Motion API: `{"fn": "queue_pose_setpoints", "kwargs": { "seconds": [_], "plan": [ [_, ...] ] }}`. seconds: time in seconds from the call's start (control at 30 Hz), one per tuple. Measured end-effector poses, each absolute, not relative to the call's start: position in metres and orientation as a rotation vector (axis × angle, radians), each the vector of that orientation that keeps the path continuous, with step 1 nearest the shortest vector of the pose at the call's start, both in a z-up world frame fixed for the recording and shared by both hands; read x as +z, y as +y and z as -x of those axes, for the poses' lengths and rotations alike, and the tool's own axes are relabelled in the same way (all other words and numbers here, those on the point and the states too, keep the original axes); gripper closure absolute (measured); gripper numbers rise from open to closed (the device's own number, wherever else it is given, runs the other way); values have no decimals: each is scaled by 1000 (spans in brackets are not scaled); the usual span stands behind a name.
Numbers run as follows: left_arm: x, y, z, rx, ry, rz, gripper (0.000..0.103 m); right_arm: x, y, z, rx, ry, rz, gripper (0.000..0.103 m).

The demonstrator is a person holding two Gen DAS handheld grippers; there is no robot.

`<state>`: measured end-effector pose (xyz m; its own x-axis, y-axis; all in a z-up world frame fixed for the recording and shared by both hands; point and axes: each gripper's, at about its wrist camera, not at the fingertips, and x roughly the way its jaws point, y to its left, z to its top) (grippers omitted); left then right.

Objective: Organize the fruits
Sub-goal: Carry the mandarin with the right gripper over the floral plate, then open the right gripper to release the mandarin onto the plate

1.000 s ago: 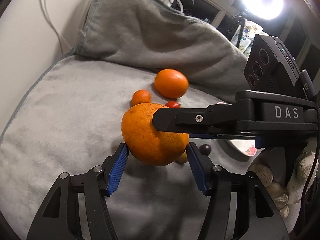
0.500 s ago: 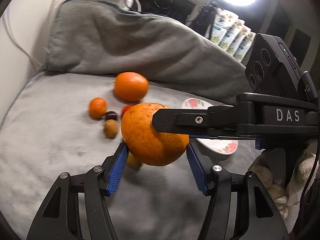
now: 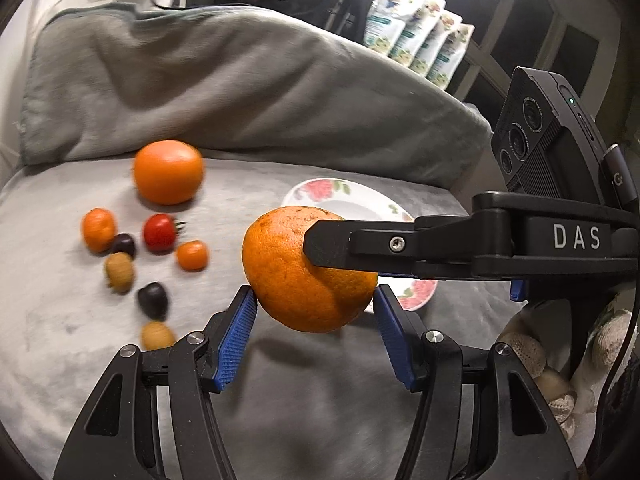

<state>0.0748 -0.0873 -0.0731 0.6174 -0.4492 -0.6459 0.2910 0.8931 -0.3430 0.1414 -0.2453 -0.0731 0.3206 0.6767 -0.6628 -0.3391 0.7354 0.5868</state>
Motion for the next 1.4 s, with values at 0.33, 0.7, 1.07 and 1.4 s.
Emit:
{"fn": "queue_pose_setpoints", "kwargs": {
  "seconds": [0.33,0.7,1.07,1.4],
  "plan": [
    [-77,-131,-90,-487,828,175,43,-80,-299,-145,622,1038,-438,36],
    [-85,-160,-100,-523,864,144,43,-87,-327,-147,587,1054,-474,36],
    [-80,-166,-99,-521,836,107,45,-73,-345,-145,531,966,-465,36],
    [-76,-140,-92,-490,814,135,45,-62,-352,-137,495,890,-444,36]
  ]
}}
